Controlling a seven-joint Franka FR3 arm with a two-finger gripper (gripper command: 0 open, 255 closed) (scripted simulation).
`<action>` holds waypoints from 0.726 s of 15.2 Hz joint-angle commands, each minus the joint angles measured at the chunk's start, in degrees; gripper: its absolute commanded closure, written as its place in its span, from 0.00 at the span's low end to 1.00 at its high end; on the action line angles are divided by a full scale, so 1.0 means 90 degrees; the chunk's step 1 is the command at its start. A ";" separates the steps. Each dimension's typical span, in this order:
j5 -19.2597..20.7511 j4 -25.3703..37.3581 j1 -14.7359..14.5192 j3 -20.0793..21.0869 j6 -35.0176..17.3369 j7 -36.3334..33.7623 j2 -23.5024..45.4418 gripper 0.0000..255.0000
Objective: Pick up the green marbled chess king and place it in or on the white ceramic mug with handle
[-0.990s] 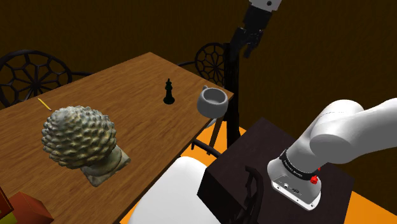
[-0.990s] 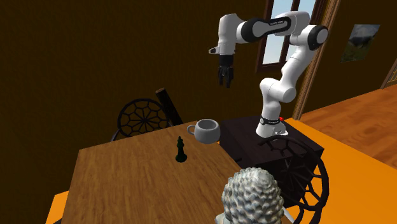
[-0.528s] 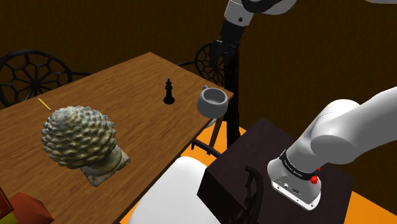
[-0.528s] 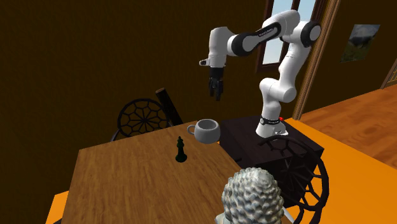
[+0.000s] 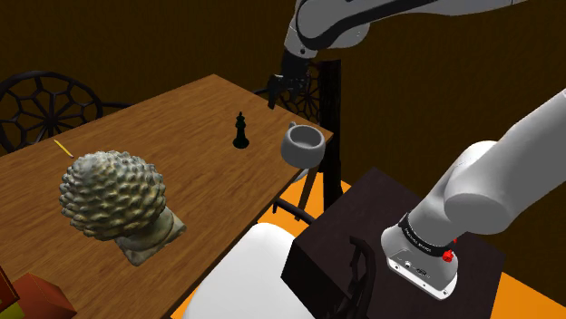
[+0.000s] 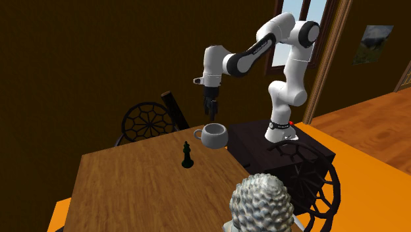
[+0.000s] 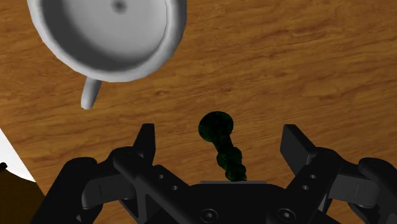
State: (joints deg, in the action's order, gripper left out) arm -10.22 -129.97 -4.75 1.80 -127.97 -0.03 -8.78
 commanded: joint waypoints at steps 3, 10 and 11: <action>0.0002 0.0484 -0.0093 0.0114 -0.0563 -0.0076 0.0910 0.00; 0.0132 0.1692 -0.0244 0.0209 -0.1224 -0.0208 0.2568 0.00; 0.0160 0.1900 -0.0269 0.0214 -0.1286 -0.0232 0.2807 0.00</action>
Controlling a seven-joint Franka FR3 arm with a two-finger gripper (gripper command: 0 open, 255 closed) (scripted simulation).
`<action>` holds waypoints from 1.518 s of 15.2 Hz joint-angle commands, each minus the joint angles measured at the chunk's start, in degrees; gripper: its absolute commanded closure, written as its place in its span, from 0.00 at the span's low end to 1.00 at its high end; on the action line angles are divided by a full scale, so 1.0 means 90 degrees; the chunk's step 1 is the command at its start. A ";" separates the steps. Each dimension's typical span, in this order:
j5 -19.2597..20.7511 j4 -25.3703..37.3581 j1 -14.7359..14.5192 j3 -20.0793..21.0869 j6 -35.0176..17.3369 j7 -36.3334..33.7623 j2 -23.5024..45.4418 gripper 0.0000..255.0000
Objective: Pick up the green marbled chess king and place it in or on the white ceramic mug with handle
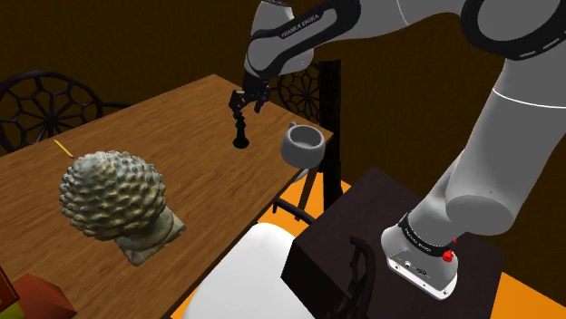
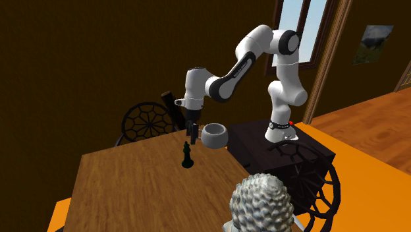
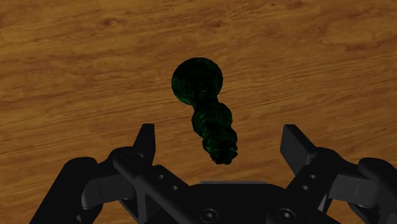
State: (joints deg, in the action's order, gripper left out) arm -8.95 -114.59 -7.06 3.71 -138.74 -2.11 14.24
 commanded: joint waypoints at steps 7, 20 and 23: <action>0.0009 0.0230 -0.0050 0.0021 -0.0468 0.0006 0.0663 0.00; 0.0007 0.0244 -0.0059 0.0025 -0.0562 0.0008 0.0770 1.00; 0.0007 0.0244 -0.0060 0.0025 -0.0561 0.0007 0.0770 1.00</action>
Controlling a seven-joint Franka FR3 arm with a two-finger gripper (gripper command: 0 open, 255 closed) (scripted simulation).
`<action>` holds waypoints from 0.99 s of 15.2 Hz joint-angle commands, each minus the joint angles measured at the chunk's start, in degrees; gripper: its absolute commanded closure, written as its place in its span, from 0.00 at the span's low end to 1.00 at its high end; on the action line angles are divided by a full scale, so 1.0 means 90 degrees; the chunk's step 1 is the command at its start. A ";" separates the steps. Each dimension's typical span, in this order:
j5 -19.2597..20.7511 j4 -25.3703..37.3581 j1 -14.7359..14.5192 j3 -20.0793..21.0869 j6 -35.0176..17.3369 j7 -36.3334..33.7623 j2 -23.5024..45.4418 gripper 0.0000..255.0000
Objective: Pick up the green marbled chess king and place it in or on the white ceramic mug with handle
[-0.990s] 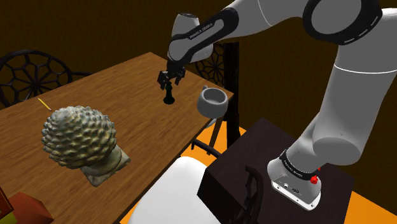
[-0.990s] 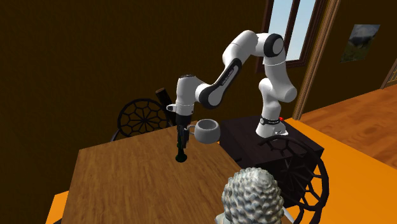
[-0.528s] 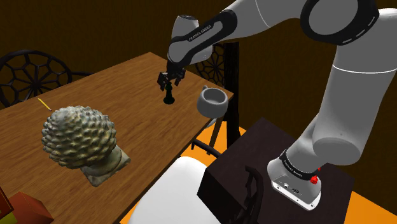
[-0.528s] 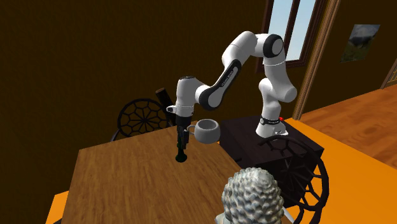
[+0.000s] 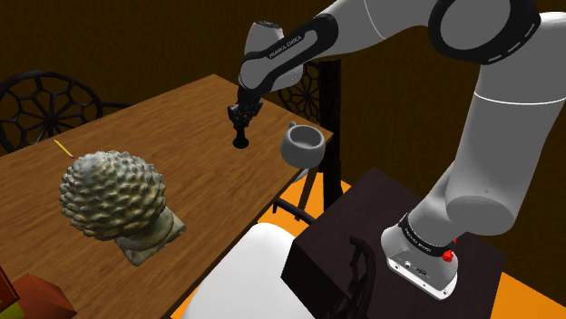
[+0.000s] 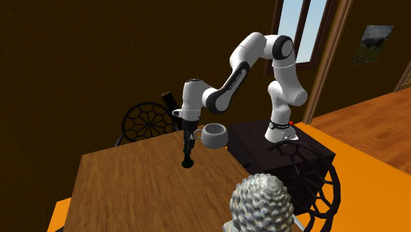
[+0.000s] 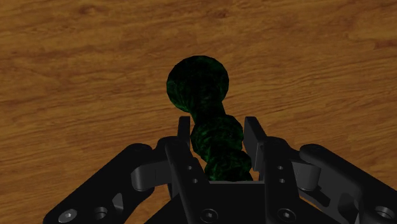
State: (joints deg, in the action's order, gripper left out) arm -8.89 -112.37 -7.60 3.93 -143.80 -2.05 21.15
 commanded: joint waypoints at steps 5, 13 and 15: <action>0.0013 0.0030 -0.0001 -0.0006 0.0139 -0.0023 -0.0105 1.00; 0.0065 0.0221 -0.0002 -0.0026 0.0710 -0.0114 -0.0488 1.00; 0.0078 0.0283 -0.0002 -0.0030 0.0856 -0.0135 -0.0574 1.00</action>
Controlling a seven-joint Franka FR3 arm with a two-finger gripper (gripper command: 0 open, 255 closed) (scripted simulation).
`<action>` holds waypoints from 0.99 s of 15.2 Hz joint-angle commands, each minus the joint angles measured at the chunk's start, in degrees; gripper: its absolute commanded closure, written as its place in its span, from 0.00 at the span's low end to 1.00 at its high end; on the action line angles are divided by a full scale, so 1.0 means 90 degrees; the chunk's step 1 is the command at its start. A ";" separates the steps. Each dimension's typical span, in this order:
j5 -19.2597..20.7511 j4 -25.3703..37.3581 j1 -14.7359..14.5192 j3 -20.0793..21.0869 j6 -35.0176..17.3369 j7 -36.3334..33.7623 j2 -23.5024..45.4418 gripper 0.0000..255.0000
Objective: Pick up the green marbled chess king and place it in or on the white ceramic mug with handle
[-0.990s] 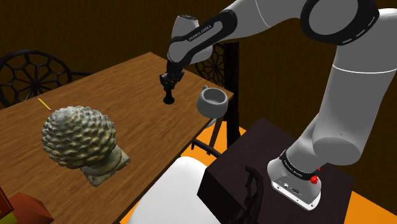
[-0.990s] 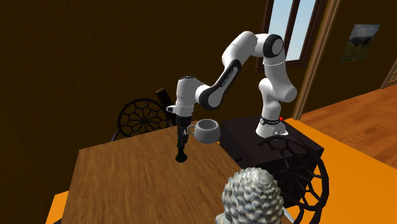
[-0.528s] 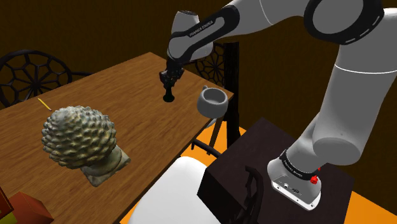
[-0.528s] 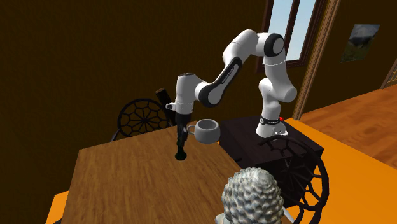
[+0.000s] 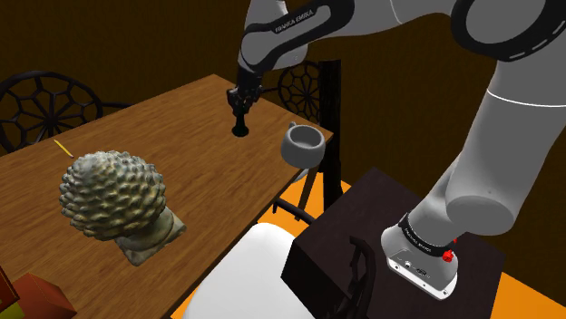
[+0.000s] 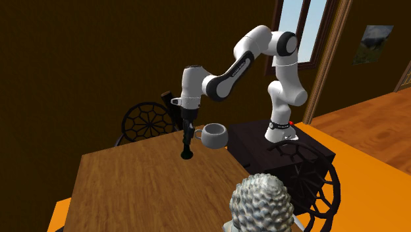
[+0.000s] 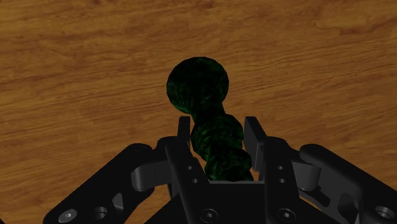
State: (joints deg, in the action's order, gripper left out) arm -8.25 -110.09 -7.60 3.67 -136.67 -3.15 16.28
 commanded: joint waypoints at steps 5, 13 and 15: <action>0.0037 0.0208 0.0000 -0.0011 0.0435 -0.0067 -0.0228 1.00; 0.0080 0.0569 0.0004 -0.0023 0.1046 -0.0150 -0.0481 1.00; 0.0090 0.0674 0.0005 -0.0025 0.1201 -0.0170 -0.0532 1.00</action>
State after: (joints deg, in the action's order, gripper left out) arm -7.47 -104.46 -7.57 3.46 -126.58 -4.59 11.77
